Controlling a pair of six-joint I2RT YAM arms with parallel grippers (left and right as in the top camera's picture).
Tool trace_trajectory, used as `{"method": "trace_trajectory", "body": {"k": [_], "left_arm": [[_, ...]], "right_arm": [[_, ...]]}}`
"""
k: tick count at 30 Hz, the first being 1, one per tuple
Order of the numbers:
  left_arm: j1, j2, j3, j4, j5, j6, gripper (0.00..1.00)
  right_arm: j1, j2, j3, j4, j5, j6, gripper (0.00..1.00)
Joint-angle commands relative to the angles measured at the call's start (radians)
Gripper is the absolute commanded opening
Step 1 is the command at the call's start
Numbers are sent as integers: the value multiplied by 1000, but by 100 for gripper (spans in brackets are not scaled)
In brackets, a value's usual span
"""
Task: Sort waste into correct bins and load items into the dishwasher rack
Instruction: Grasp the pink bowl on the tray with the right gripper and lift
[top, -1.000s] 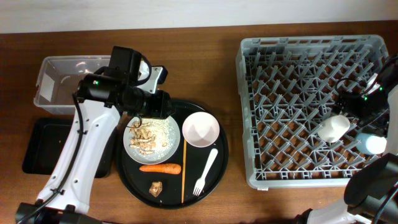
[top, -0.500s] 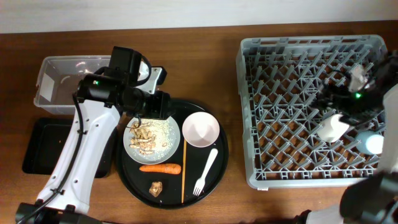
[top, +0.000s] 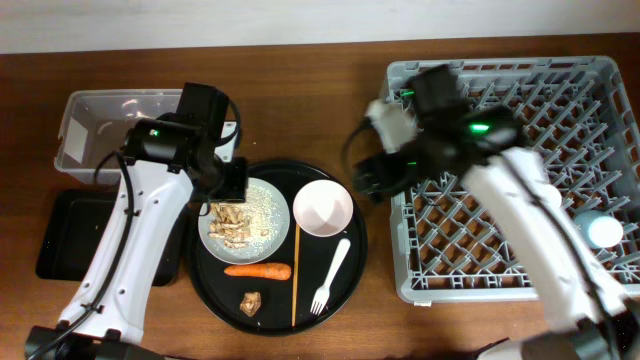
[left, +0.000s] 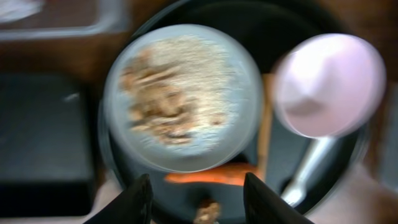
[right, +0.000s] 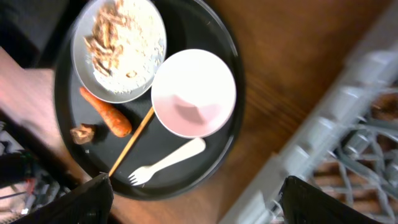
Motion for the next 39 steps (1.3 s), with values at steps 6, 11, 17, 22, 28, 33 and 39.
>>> {"method": "trace_trajectory", "body": {"k": [6,11,17,22,28,33,39], "left_arm": [[88,3,6,-40,-183,-100,48],[90,3,6,-40,-183,-100,48],[90,3,6,-41,-183,-102,48],[90,3,6,-42,-183,-102,48],[90,3,6,-43,-183,-102,48],[90,3,6,-43,-183,-102,48],[90,3,6,-42,-183,-102,48]], "right_arm": [[128,253,8,98,233,206,78],[127,380,8,134,240,249,63],[127,486,8,133,191,249,55],[127,501,8,132,186,249,30],[108,458,50,60,224,248,4],[47,342,244,-110,385,248,4],[-50,153,345,-181,863,285,4]]}}
